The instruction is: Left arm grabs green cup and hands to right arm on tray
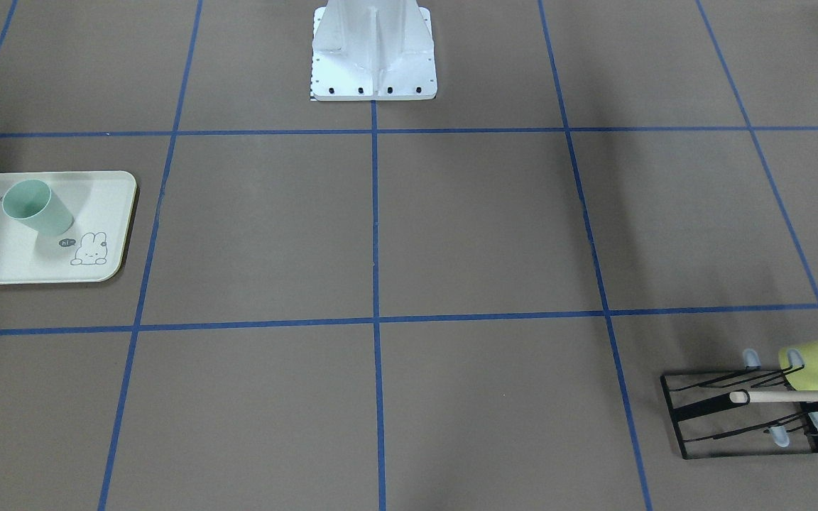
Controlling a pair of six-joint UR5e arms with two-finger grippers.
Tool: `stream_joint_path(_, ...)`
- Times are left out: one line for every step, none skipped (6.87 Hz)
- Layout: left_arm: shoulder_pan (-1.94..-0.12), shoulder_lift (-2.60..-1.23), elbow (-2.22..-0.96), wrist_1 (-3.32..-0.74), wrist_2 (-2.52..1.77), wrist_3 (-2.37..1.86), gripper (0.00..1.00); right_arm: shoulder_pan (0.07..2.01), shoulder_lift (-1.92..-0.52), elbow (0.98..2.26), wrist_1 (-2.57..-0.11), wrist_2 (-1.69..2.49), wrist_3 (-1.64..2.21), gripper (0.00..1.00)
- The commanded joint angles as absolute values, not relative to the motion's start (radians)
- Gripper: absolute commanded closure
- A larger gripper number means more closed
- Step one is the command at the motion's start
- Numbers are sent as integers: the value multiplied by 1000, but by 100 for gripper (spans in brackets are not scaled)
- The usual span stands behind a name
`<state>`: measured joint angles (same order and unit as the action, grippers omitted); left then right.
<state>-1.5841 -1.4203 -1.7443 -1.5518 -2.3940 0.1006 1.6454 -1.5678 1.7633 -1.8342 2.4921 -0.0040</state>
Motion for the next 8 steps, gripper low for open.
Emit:
stream_joint_path(-1585, -1424, -1746, -1552, -2391, 100, 0, 1643, -1618, 1749, -1798, 2424, -3, 1)
stream_joint_path(-1585, -1428, -1744, -1551, -2388, 98, 0, 1643, -1620, 1696, -1695, 2392, -3, 1)
stream_joint_path(-1585, -1431, -1744, -1551, -2388, 98, 0, 1643, -1620, 1671, -1646, 2388, -2, 1)
stream_joint_path(-1585, -1433, -1746, -1551, -2388, 98, 0, 1643, -1620, 1672, -1646, 2390, 5, 1)
stream_joint_path(-1585, -1433, -1746, -1549, -2387, 98, 0, 1637, -1618, 1675, -1643, 2390, 6, 1)
stream_joint_path(-1585, -1433, -1744, -1551, -2385, 98, 0, 1614, -1618, 1677, -1643, 2387, 9, 1)
stream_joint_path(-1585, -1433, -1744, -1549, -2376, 100, 0, 1599, -1618, 1675, -1643, 2379, 9, 1)
stream_joint_path(-1585, -1434, -1744, -1549, -2350, 100, 0, 1597, -1618, 1674, -1643, 2376, 8, 1)
